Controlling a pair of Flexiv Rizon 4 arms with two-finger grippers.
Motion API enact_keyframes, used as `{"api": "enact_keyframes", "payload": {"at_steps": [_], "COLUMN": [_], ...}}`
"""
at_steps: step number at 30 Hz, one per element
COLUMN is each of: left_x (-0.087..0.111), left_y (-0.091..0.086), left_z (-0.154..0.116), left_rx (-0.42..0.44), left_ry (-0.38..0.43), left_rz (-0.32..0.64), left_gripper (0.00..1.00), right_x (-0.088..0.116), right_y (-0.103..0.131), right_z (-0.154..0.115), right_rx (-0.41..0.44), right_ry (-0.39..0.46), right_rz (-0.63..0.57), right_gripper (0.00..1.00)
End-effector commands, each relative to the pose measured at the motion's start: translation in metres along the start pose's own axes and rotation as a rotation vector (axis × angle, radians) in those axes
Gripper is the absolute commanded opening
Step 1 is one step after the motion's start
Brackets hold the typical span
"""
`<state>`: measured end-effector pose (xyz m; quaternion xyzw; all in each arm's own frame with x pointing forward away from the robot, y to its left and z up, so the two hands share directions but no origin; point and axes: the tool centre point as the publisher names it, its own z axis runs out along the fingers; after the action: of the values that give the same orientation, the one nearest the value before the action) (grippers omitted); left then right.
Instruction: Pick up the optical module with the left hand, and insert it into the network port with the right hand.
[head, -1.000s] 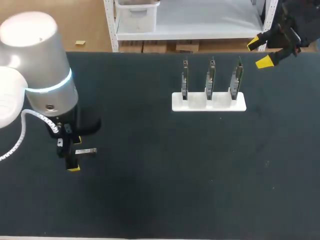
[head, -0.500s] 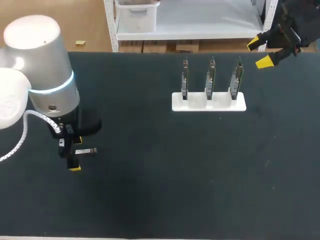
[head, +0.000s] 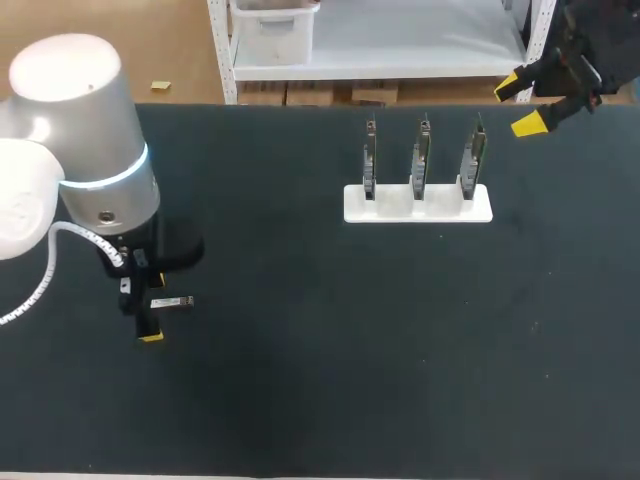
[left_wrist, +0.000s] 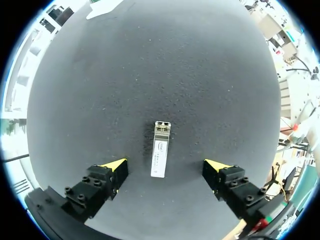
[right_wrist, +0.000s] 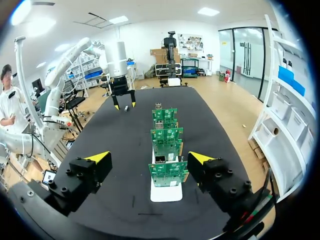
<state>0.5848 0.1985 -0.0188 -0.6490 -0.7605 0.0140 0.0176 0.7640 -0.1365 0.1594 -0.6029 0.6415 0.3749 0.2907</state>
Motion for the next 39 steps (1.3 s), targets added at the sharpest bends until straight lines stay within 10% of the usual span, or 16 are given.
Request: {"api": "enact_keyframes", "payload": {"at_steps": [1, 2, 3, 6, 26, 39], "left_x": [-0.001, -0.002, -0.002, -0.002, -0.005, -0.004], "left_y": [0.005, 0.005, 0.006, 0.007, 0.01, 0.04], "left_z": [0.006, 0.006, 0.006, 0.006, 0.005, -0.034], "left_rx": [0.01, 0.01, 0.009, 0.01, -0.018, -0.178], "left_ry": [-0.003, -0.004, -0.004, -0.006, -0.003, -0.177], "left_rz": [0.002, 0.002, 0.001, 0.002, -0.023, -0.249], "left_gripper": [0.28, 0.13, 0.3, 0.0, 0.0, 0.0], "right_x": [0.0, 0.0, 0.0, 0.0, 0.0, 0.0], "right_y": [0.001, 0.001, 0.001, 0.001, 0.001, 0.001], "right_z": [0.0, 0.0, 0.0, 0.0, 0.0, 0.0], "right_rx": [0.002, 0.002, 0.002, 0.002, 0.002, 0.002], "right_ry": [0.0, 0.0, 0.0, 0.0, 0.0, 0.0], "right_rz": [0.0, 0.0, 0.0, 0.0, 0.0, 0.0], "right_gripper": [1.0, 1.0, 1.0, 1.0, 1.0, 1.0]}}
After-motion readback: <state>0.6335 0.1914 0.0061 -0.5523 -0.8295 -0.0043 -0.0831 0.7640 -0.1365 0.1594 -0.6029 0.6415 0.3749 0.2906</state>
